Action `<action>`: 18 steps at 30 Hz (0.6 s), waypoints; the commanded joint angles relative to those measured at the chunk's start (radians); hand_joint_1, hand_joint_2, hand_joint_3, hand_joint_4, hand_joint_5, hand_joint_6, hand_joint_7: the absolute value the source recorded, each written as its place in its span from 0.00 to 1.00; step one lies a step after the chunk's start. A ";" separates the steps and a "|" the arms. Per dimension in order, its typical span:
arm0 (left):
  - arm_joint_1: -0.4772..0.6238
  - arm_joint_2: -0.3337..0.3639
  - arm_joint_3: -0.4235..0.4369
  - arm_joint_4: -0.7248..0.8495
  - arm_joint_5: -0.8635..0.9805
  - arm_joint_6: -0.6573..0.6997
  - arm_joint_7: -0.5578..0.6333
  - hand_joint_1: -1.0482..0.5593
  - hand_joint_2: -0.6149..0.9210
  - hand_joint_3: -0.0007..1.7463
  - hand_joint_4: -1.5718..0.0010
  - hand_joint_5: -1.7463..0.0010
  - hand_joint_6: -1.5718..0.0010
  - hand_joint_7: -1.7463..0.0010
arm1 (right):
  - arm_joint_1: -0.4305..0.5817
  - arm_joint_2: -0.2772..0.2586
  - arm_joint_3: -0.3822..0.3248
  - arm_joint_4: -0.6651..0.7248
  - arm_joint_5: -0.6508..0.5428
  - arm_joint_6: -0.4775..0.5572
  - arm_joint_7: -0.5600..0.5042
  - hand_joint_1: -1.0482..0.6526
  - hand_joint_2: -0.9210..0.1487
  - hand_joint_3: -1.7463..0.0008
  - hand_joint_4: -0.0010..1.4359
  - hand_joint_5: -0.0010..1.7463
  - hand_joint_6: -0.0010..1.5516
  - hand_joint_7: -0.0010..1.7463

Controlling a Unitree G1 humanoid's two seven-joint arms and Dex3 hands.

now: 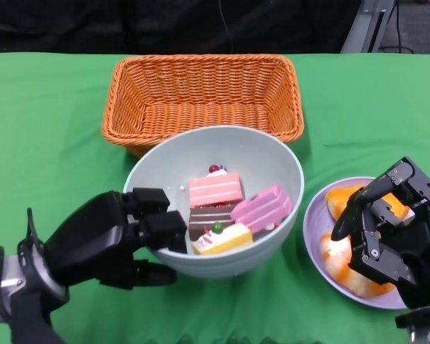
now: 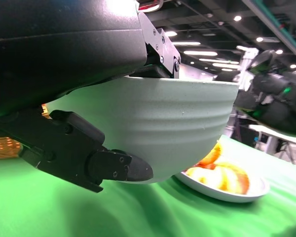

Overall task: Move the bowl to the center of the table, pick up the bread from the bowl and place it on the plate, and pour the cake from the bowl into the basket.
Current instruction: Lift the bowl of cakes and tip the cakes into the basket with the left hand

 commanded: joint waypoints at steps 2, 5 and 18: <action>0.015 0.034 0.049 -0.047 -0.007 -0.032 -0.002 0.55 0.88 0.52 0.54 0.00 0.62 0.09 | -0.010 -0.001 -0.011 0.013 0.013 -0.008 -0.002 0.60 0.30 0.30 0.52 1.00 0.34 0.90; -0.003 0.013 0.083 -0.020 -0.044 -0.059 -0.033 0.54 0.86 0.55 0.53 0.00 0.62 0.10 | -0.016 -0.003 -0.012 0.029 0.003 -0.015 -0.004 0.60 0.31 0.31 0.52 1.00 0.35 0.91; -0.096 -0.151 0.239 0.185 -0.419 -0.145 -0.451 0.57 0.91 0.43 0.53 0.03 0.55 0.20 | -0.017 -0.012 0.032 0.121 -0.061 -0.067 0.026 0.62 0.31 0.29 0.53 1.00 0.34 0.93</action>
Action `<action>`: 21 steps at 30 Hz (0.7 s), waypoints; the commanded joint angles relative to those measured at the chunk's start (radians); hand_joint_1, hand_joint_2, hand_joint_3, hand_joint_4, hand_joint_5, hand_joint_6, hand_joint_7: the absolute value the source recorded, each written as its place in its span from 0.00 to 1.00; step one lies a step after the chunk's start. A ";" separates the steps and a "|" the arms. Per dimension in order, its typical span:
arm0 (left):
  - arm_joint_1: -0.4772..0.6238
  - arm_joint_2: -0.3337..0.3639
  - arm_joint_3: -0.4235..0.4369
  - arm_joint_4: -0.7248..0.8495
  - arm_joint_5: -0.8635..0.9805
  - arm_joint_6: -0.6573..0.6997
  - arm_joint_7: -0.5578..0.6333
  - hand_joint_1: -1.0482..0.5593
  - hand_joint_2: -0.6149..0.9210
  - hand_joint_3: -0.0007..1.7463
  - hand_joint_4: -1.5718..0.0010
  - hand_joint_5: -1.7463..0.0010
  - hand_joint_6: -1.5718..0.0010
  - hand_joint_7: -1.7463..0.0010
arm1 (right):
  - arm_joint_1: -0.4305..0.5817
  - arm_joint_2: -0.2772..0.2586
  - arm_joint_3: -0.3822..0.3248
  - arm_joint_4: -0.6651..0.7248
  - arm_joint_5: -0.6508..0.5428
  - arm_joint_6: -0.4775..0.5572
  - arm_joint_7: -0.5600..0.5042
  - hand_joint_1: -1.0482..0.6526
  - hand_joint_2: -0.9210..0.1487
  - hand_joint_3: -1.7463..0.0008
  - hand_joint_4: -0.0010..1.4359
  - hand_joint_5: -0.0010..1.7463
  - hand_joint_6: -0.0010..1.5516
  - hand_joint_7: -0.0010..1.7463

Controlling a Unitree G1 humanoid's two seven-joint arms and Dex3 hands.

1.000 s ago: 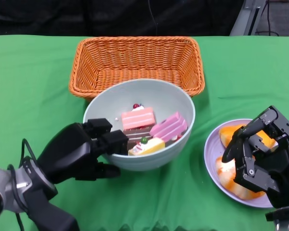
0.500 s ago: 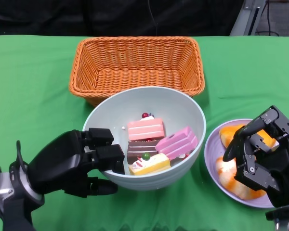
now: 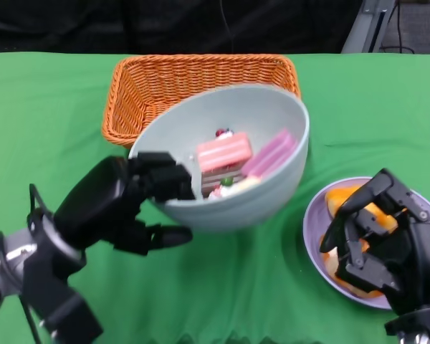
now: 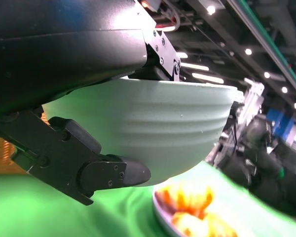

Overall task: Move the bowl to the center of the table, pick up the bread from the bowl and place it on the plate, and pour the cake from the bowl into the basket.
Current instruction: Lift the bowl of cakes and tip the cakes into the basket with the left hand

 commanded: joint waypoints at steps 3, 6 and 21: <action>-0.052 -0.066 0.080 0.065 -0.220 -0.008 -0.224 0.58 0.87 0.50 0.54 0.01 0.54 0.21 | -0.013 -0.008 0.010 0.058 -0.009 -0.047 0.022 0.62 0.33 0.30 0.53 1.00 0.34 0.93; -0.066 -0.112 0.130 0.085 -0.346 0.031 -0.379 0.59 0.86 0.52 0.54 0.00 0.55 0.20 | -0.017 -0.004 0.015 0.085 -0.001 -0.056 0.035 0.62 0.33 0.29 0.53 1.00 0.34 0.93; -0.214 -0.264 0.338 0.126 -0.516 0.281 -0.695 0.58 0.86 0.56 0.50 0.00 0.61 0.08 | -0.038 0.006 0.026 0.183 -0.002 -0.085 0.061 0.66 0.32 0.26 0.55 1.00 0.35 0.95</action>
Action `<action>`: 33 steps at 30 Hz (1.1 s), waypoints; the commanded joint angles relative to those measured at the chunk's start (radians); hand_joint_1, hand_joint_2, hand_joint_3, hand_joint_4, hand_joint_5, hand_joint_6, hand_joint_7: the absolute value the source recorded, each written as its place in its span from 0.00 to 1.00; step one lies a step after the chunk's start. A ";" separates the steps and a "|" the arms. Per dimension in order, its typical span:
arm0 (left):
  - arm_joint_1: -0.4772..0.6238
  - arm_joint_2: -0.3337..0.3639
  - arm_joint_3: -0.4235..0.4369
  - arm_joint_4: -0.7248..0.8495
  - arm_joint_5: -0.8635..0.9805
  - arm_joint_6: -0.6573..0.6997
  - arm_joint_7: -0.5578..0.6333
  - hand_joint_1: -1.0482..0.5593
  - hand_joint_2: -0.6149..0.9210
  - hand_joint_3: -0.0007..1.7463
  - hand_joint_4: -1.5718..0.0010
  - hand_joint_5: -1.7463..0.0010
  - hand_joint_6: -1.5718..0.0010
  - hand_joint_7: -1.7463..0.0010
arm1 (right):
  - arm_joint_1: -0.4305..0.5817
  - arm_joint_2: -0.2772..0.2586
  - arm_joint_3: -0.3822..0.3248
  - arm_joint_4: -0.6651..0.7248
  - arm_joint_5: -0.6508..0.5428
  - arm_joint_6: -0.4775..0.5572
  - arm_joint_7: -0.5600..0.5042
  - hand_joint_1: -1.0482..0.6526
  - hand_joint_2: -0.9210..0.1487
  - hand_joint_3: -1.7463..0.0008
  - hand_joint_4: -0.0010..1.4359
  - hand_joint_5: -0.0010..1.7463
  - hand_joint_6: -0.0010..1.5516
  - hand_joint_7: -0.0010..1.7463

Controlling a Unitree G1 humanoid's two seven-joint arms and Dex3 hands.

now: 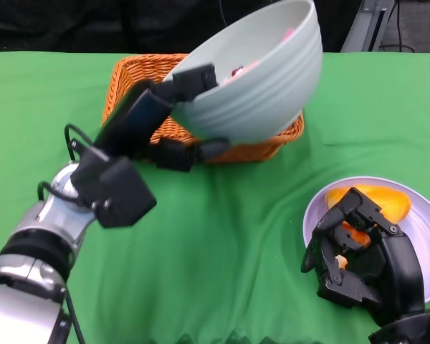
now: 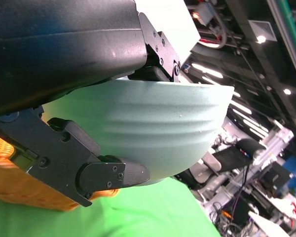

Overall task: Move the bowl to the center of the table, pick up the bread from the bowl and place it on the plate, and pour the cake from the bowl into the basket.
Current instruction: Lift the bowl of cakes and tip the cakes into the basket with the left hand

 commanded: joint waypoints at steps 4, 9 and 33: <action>-0.090 -0.043 0.072 0.032 -0.038 0.078 -0.057 0.57 0.86 0.56 0.50 0.00 0.61 0.08 | -0.026 0.009 -0.010 0.079 0.016 -0.053 0.021 0.65 0.33 0.26 0.55 1.00 0.35 0.95; -0.127 -0.077 0.117 0.048 -0.045 0.139 -0.074 0.55 0.86 0.54 0.49 0.00 0.59 0.12 | -0.032 0.010 -0.011 0.106 0.006 -0.063 0.023 0.65 0.34 0.26 0.55 1.00 0.34 0.96; -0.277 -0.235 0.397 0.092 -0.307 0.581 -0.255 0.56 0.91 0.43 0.54 0.00 0.60 0.11 | -0.021 -0.002 0.002 0.091 -0.010 -0.047 0.037 0.64 0.37 0.27 0.57 1.00 0.35 0.98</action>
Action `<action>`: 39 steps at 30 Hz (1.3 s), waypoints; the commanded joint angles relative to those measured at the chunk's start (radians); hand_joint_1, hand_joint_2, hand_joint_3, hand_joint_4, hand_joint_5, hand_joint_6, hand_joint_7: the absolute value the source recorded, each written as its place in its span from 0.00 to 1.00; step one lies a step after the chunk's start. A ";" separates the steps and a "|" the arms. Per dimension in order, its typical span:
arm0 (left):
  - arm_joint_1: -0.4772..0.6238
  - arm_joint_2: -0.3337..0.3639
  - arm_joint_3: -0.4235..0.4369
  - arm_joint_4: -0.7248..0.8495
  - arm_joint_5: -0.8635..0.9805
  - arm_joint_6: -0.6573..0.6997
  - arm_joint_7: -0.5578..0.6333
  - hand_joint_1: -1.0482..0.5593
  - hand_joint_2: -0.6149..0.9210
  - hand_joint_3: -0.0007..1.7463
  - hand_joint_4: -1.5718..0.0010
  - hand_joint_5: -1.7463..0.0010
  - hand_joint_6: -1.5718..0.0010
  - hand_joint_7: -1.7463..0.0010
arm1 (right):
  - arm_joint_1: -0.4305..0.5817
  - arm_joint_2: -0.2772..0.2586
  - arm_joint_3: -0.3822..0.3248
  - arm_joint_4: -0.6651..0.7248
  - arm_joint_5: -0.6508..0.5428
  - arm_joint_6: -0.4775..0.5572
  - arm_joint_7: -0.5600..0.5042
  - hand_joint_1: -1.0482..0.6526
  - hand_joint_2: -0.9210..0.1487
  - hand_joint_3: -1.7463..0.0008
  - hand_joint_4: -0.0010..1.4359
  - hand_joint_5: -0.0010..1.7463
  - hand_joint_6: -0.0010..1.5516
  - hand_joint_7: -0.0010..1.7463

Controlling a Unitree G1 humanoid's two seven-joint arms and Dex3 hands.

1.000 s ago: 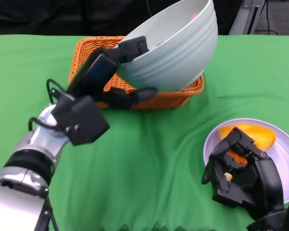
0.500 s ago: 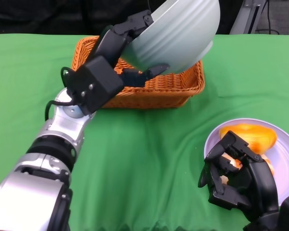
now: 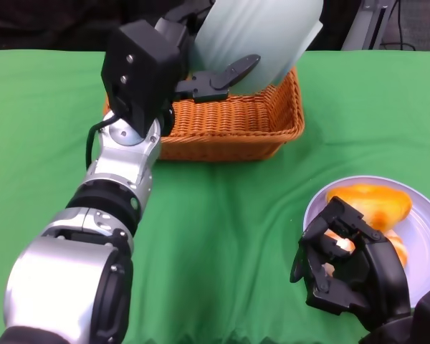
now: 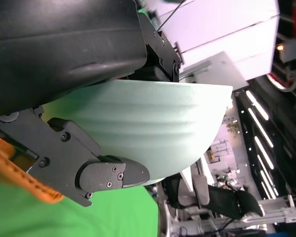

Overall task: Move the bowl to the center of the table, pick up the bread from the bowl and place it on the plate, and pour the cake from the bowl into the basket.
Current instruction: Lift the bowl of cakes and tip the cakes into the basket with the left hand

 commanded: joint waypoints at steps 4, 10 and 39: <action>-0.095 -0.034 0.132 0.007 -0.161 0.152 -0.142 0.58 0.78 0.63 0.56 0.00 0.60 0.08 | 0.009 -0.011 -0.008 -0.006 0.004 -0.004 -0.003 0.64 0.37 0.28 0.56 1.00 0.35 0.97; -0.125 -0.046 0.216 0.012 -0.242 0.293 -0.171 0.57 0.77 0.62 0.56 0.00 0.57 0.11 | 0.006 -0.010 -0.008 -0.003 0.009 -0.008 0.002 0.65 0.36 0.28 0.56 1.00 0.36 0.96; -0.140 -0.070 0.383 0.021 -0.392 0.520 -0.145 0.62 0.78 0.63 0.52 0.00 0.51 0.15 | 0.008 -0.012 -0.013 -0.019 0.031 0.002 0.016 0.64 0.38 0.28 0.58 1.00 0.38 0.95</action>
